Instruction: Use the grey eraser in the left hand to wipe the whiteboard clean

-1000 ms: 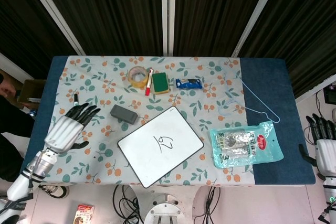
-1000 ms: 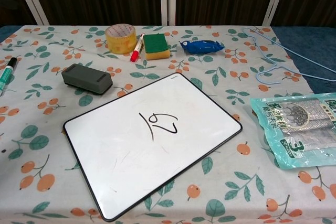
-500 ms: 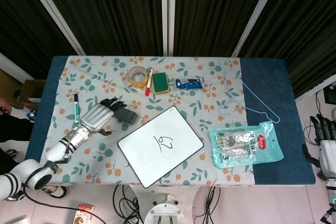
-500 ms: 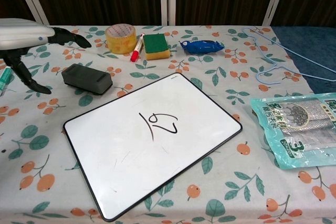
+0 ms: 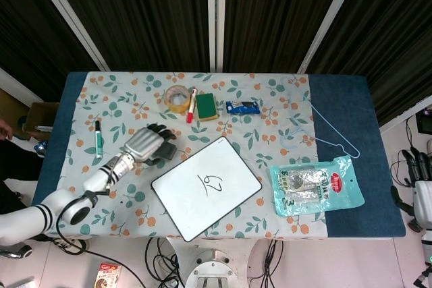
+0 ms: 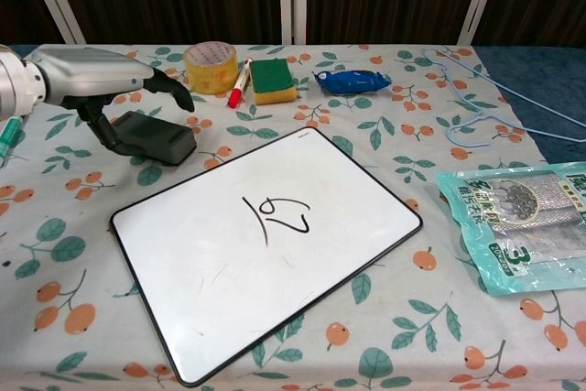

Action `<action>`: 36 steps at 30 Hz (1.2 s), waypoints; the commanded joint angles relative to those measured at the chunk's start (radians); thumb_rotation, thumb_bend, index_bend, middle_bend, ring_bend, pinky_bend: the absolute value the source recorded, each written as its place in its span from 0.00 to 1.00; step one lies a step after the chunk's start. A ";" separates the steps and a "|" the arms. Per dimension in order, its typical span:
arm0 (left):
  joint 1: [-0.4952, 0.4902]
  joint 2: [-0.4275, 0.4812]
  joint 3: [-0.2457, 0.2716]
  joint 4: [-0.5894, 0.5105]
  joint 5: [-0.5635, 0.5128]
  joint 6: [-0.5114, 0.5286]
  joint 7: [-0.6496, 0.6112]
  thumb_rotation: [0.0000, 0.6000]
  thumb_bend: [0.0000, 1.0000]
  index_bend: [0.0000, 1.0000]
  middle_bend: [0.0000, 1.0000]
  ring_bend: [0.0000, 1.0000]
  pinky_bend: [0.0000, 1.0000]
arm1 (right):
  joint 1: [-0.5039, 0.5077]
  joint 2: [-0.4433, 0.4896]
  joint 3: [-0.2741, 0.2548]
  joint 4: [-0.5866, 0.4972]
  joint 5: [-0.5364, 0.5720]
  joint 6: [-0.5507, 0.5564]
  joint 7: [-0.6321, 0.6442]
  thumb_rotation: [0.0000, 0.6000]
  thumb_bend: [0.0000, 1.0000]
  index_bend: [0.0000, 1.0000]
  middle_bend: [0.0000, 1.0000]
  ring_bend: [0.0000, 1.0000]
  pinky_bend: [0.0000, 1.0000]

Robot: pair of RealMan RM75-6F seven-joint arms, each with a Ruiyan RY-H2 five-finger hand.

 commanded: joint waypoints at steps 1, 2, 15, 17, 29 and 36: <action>-0.007 -0.006 0.004 0.009 -0.013 -0.008 0.007 1.00 0.28 0.25 0.22 0.12 0.18 | 0.000 0.001 0.001 0.002 0.001 -0.002 0.004 1.00 0.29 0.00 0.00 0.00 0.00; -0.009 -0.008 0.006 0.013 -0.021 -0.012 0.010 1.00 0.29 0.25 0.22 0.12 0.18 | 0.000 0.001 0.001 0.003 0.001 -0.003 0.006 1.00 0.29 0.00 0.00 0.00 0.00; -0.023 -0.026 0.029 0.049 -0.059 -0.020 0.021 1.00 0.28 0.26 0.22 0.12 0.18 | 0.002 -0.003 0.002 0.009 0.011 -0.016 0.010 1.00 0.29 0.00 0.00 0.00 0.00; -0.027 -0.030 0.031 0.053 -0.061 -0.020 0.021 1.00 0.28 0.26 0.22 0.13 0.18 | 0.002 -0.003 0.002 0.009 0.013 -0.018 0.009 1.00 0.29 0.00 0.00 0.00 0.00; -0.021 -0.050 0.042 0.083 -0.064 0.023 0.024 1.00 0.29 0.31 0.28 0.18 0.25 | 0.003 -0.007 0.005 0.015 0.019 -0.024 0.010 1.00 0.29 0.00 0.00 0.00 0.00; -0.016 -0.061 0.050 0.101 -0.058 0.041 0.010 1.00 0.29 0.34 0.31 0.23 0.28 | 0.004 -0.011 0.003 0.016 0.020 -0.031 0.006 1.00 0.29 0.00 0.00 0.00 0.00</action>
